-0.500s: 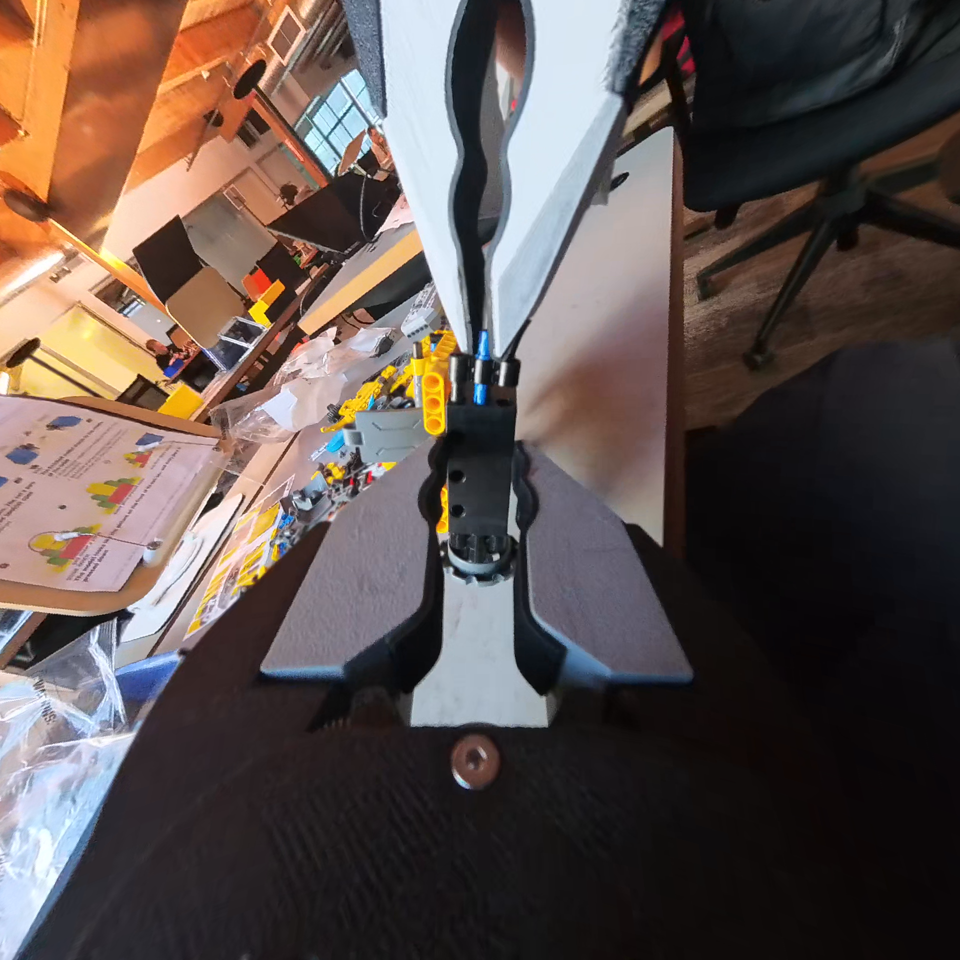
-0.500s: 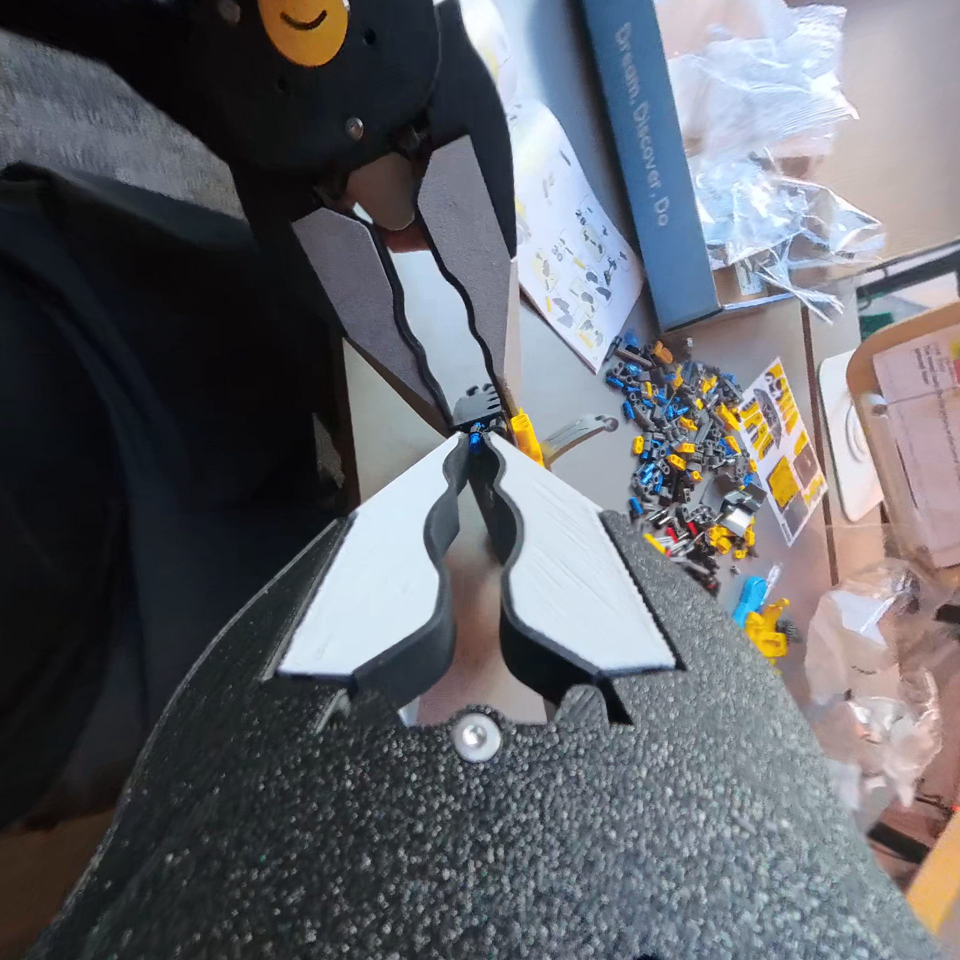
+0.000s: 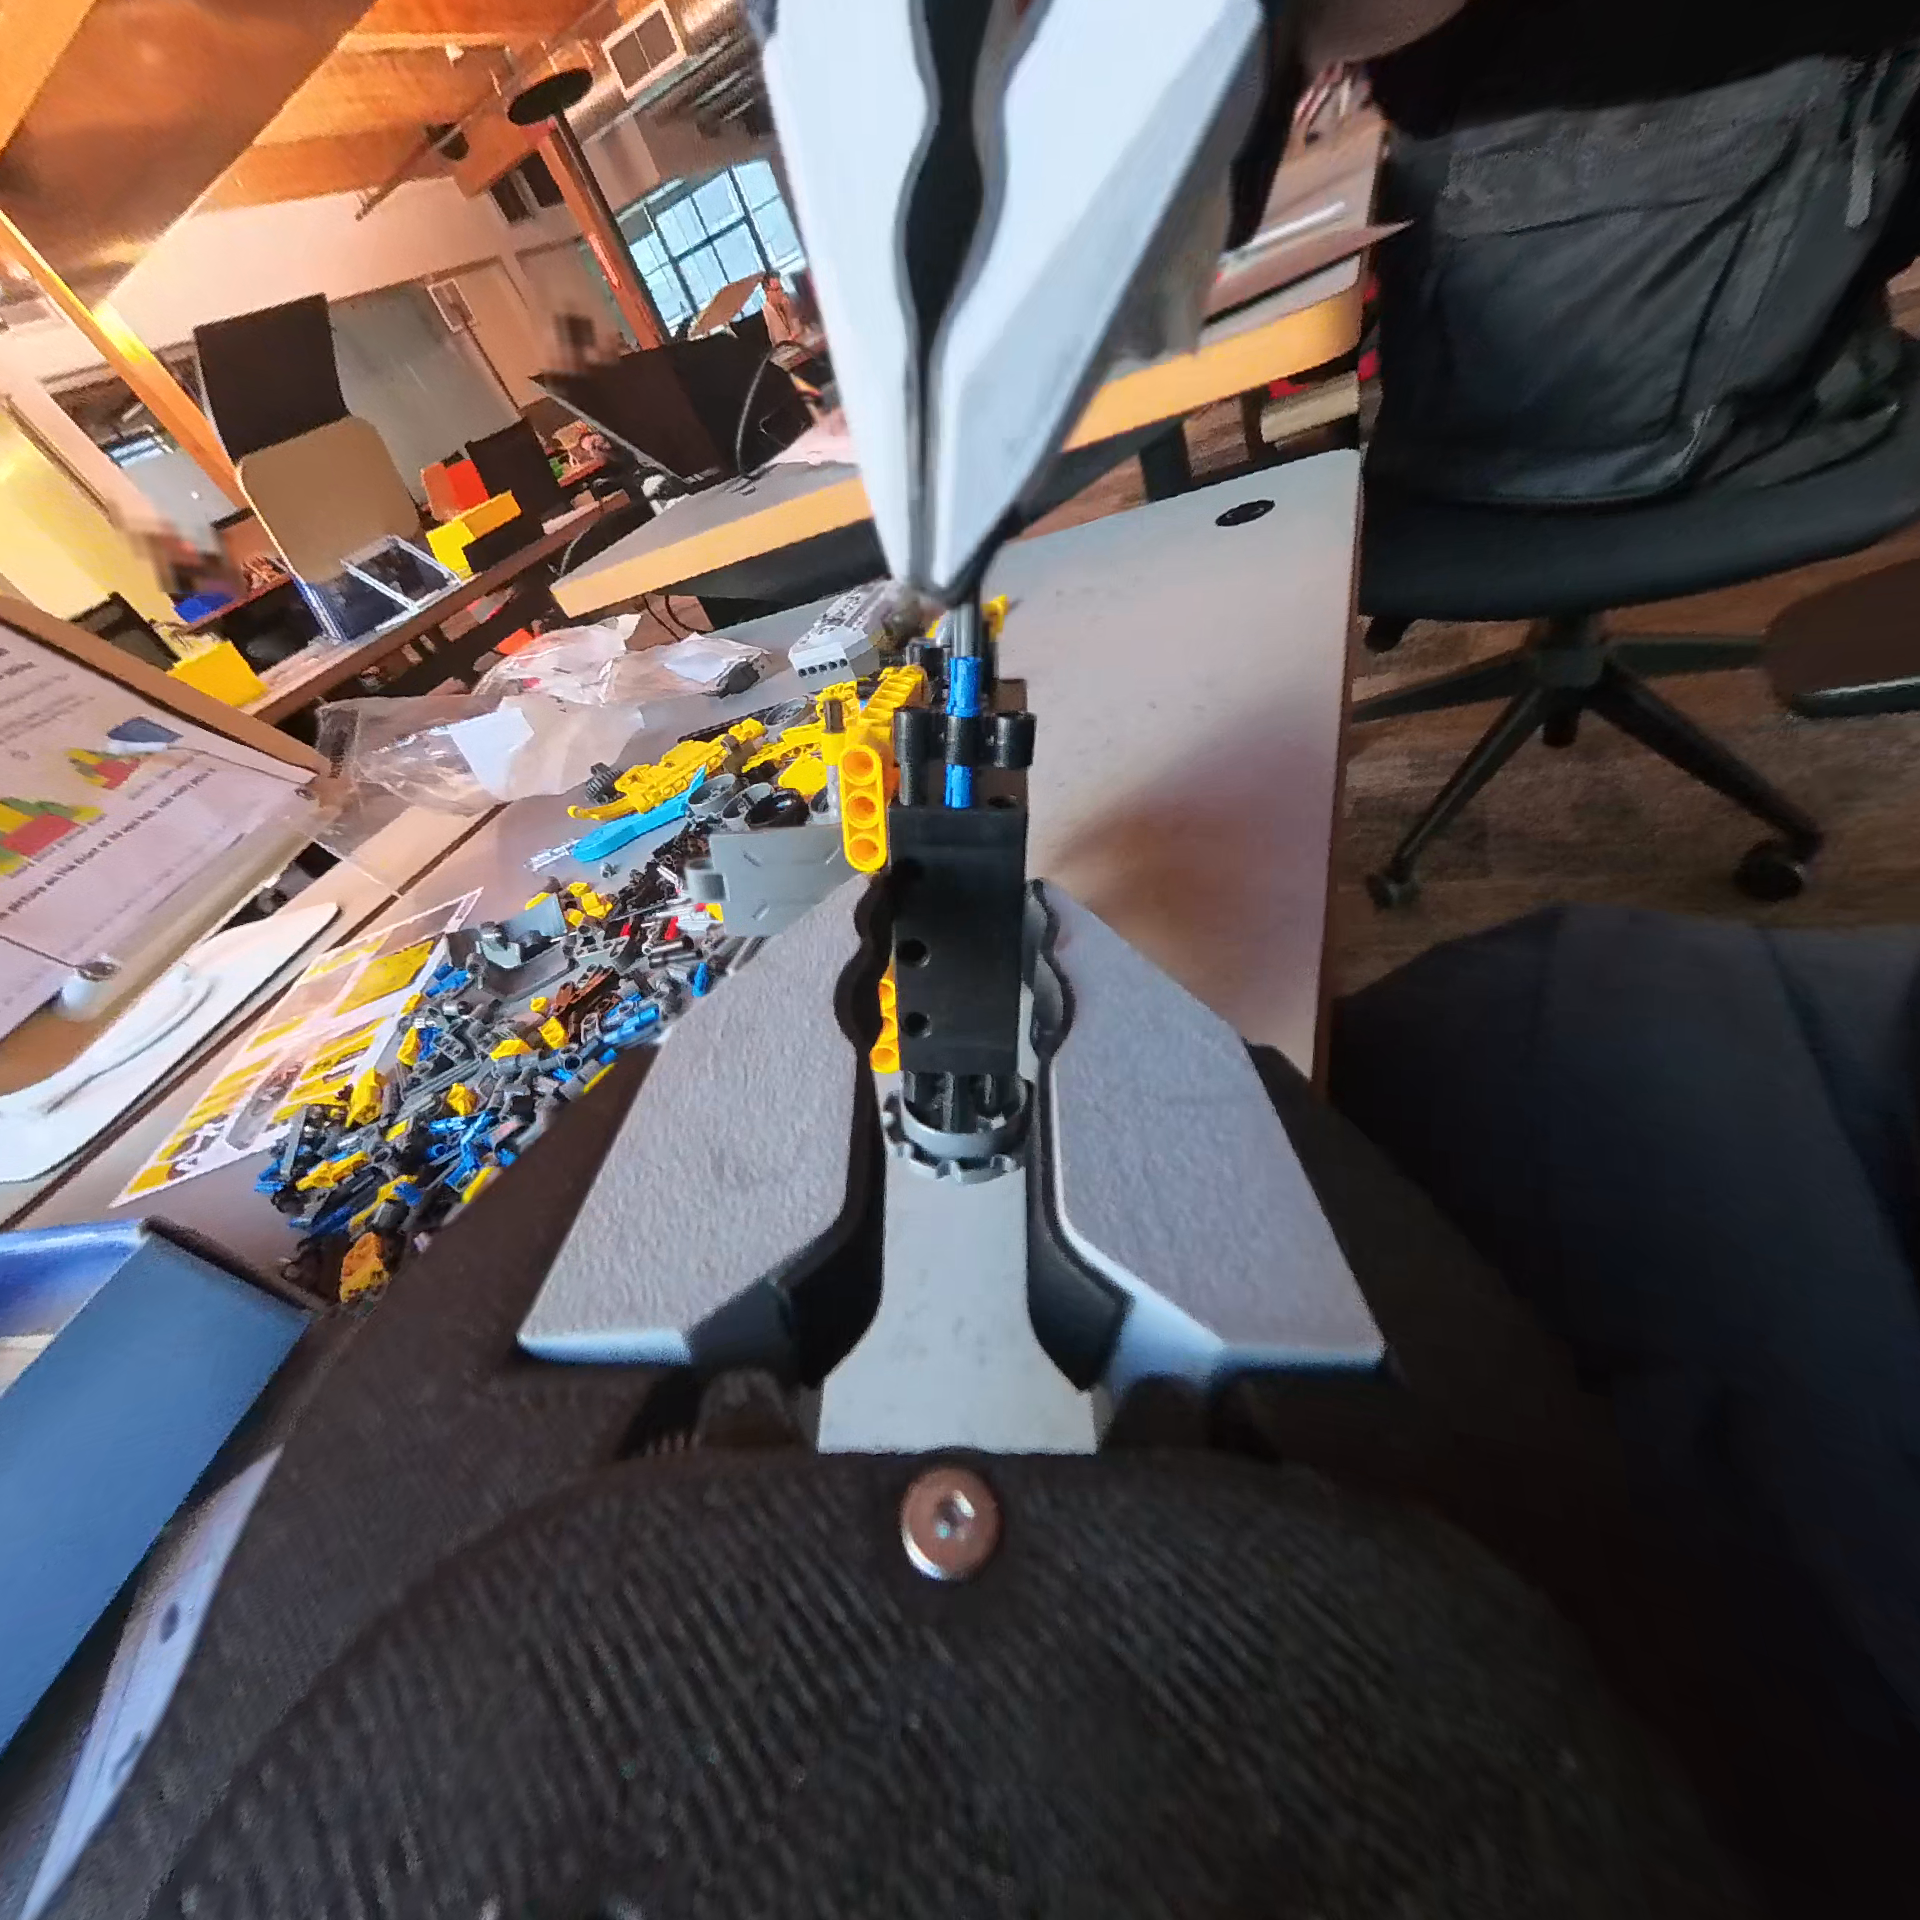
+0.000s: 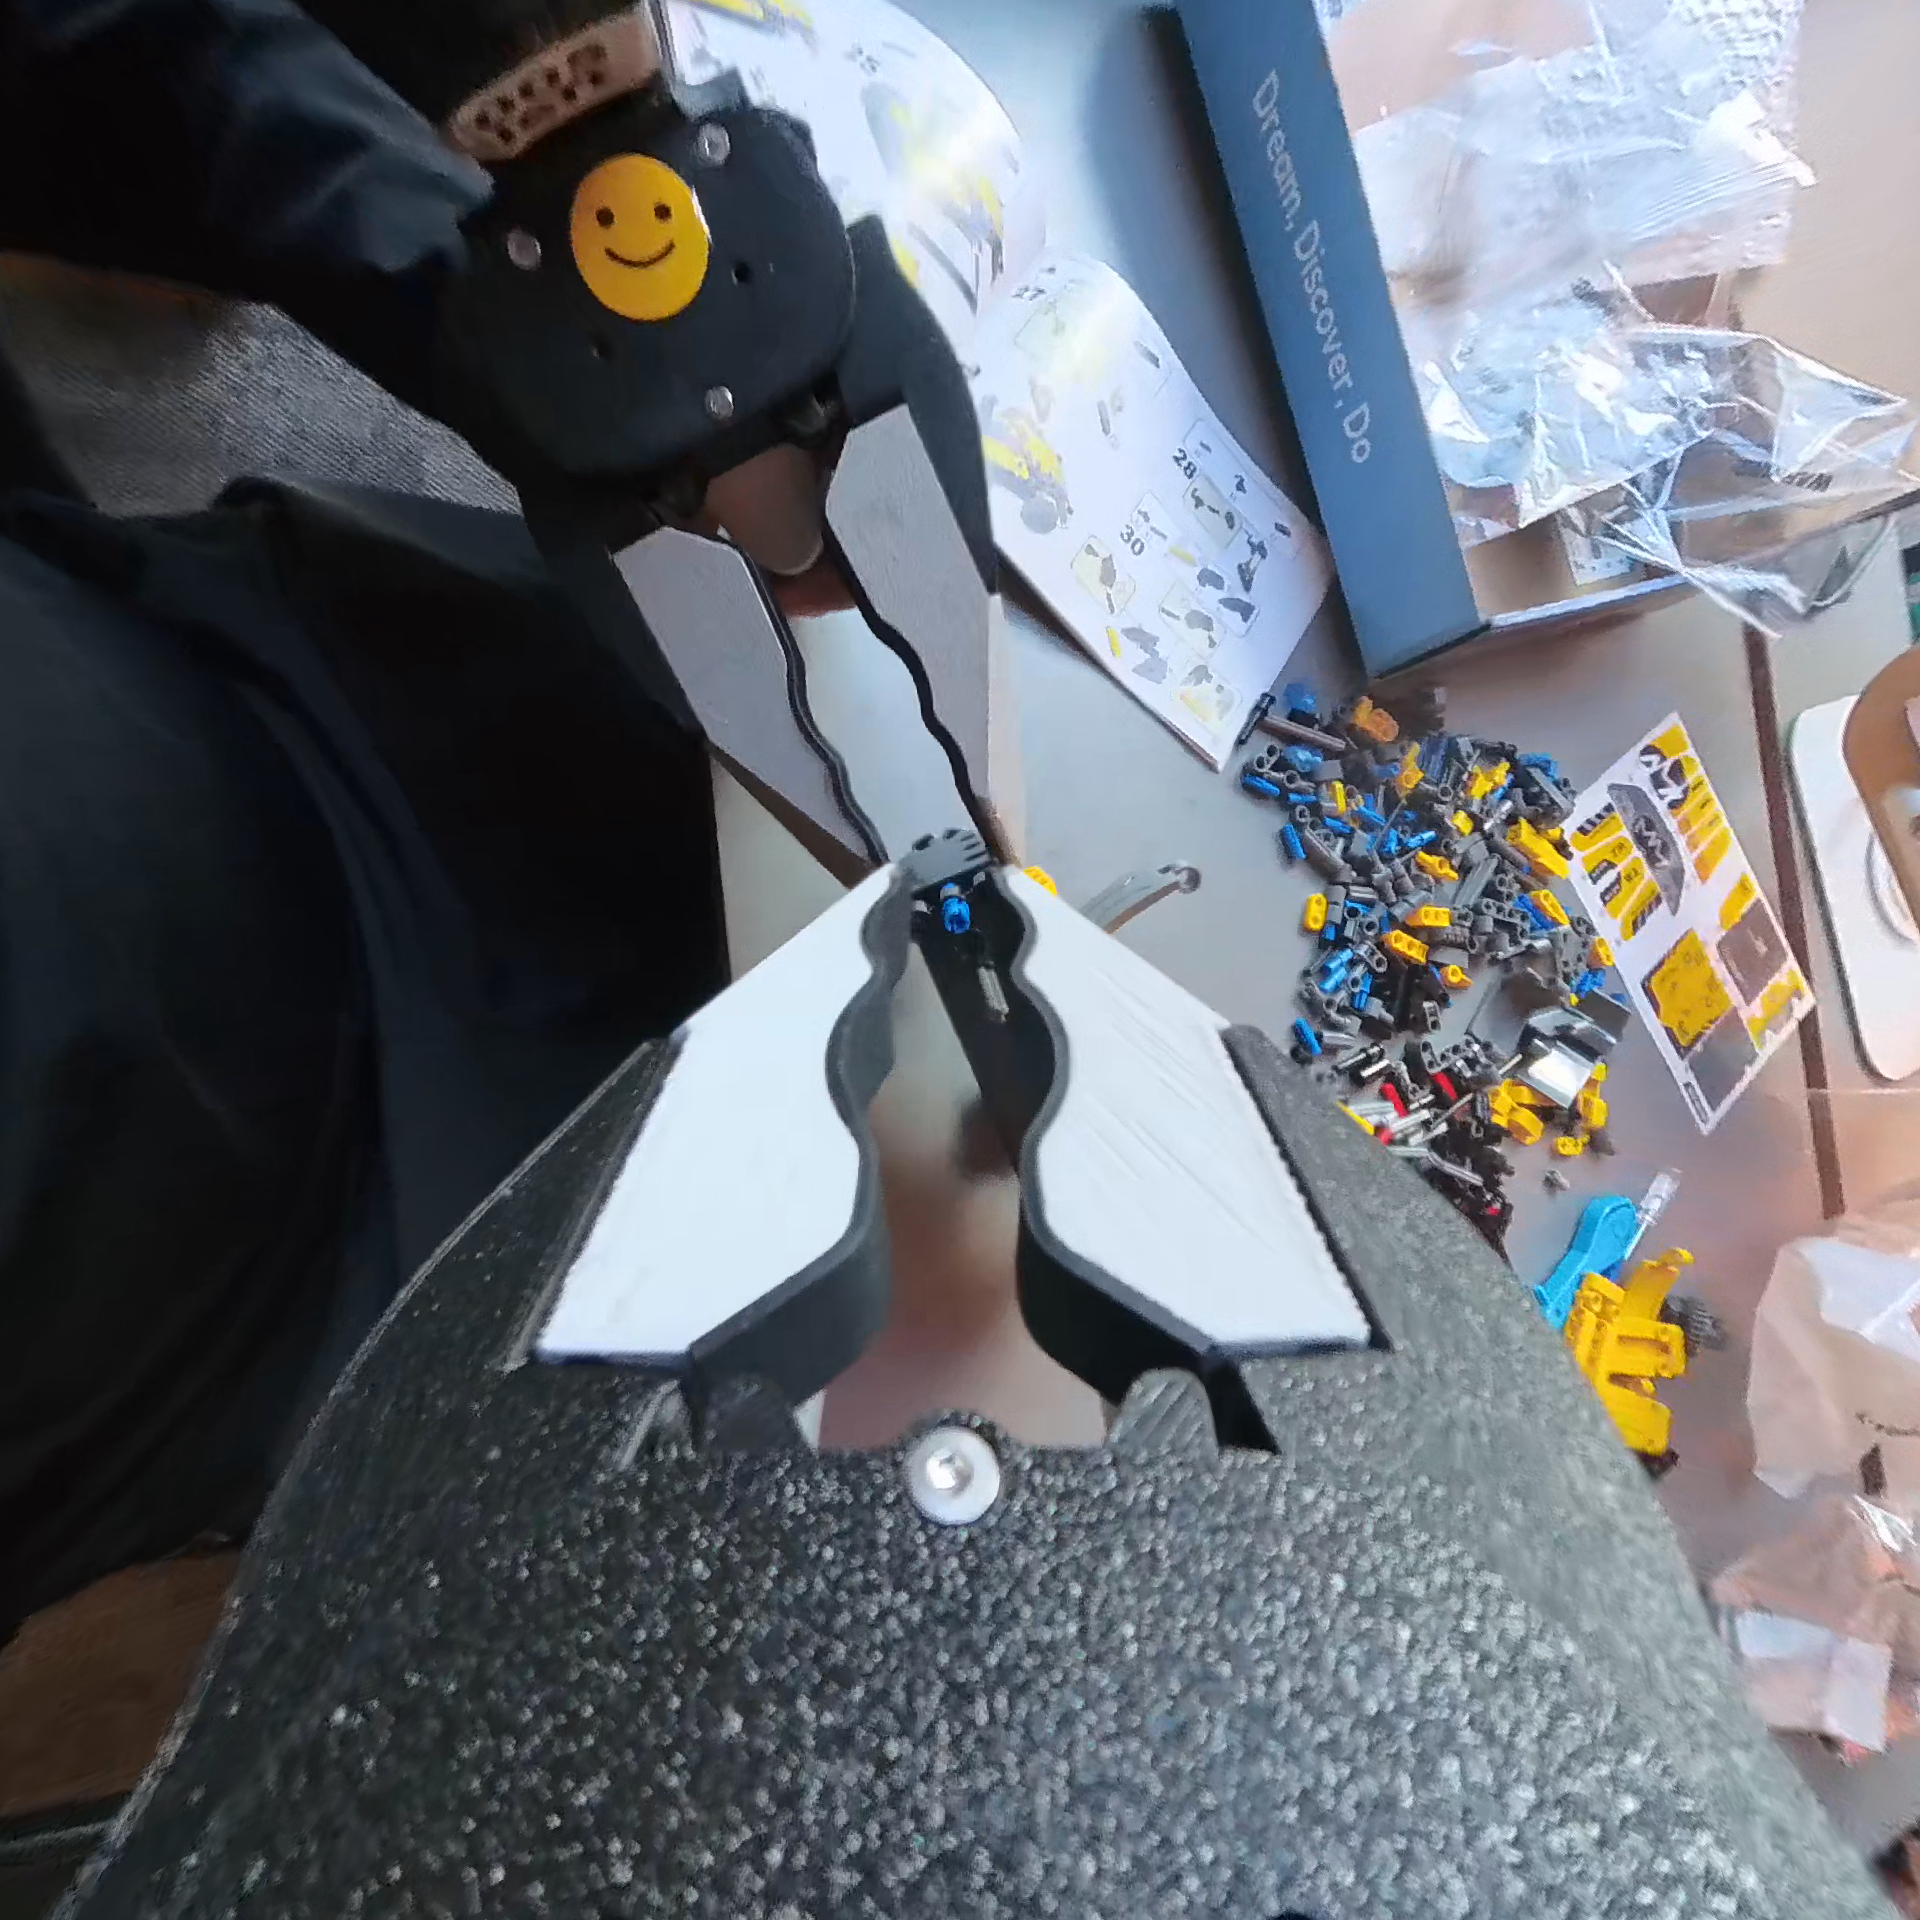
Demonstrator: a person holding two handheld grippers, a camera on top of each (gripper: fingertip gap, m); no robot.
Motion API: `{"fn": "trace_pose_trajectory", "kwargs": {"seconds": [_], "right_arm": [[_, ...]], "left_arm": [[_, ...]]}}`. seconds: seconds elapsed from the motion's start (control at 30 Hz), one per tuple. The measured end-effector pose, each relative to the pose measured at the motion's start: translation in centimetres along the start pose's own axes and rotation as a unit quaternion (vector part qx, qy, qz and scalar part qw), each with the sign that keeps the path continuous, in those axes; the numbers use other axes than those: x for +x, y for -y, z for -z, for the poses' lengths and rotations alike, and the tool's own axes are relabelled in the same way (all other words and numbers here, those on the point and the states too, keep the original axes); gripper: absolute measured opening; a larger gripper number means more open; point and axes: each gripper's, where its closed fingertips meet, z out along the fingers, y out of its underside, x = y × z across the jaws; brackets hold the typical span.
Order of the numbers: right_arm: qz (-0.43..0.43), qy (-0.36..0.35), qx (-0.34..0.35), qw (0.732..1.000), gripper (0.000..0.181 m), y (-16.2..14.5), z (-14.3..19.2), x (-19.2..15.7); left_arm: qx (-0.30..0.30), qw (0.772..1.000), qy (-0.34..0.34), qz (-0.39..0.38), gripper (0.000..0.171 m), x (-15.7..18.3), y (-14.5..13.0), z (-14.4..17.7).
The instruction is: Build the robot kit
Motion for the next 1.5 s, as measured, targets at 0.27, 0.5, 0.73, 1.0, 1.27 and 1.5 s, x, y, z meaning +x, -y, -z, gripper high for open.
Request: {"fn": "trace_pose_trajectory", "kwargs": {"seconds": [0.27,0.5,0.73,1.0,1.27,1.5], "right_arm": [[-0.037,0.033,-0.001,0.999,0.000,0.4,-1.2,1.4],[-0.033,0.054,-0.050,0.997,0.000,0.6,-0.8,2.7],[0.001,0.058,-0.091,0.994,0.000,1.5,-0.9,3.0],[-0.004,0.043,-0.073,0.996,0.000,2.6,-0.6,4.1],[0.043,0.061,-0.161,0.984,0.000,-0.3,-3.1,2.3],[0.044,0.067,-0.162,0.984,0.000,0.4,-2.9,3.1]], "left_arm": [[0.000,0.998,-0.023,0.064,0.022,-1.4,-0.6,0.3],[-0.009,0.996,-0.033,0.086,0.022,-1.9,-1.0,0.5],[-0.011,0.996,-0.029,0.081,0.020,-2.0,-1.0,0.5],[-0.025,0.996,-0.028,0.078,0.022,-1.9,-1.4,0.1],[-0.045,0.994,-0.035,0.097,0.021,-1.8,-1.9,0.0],[-0.074,0.988,-0.047,0.129,0.022,-1.8,-2.9,-0.2]]}}
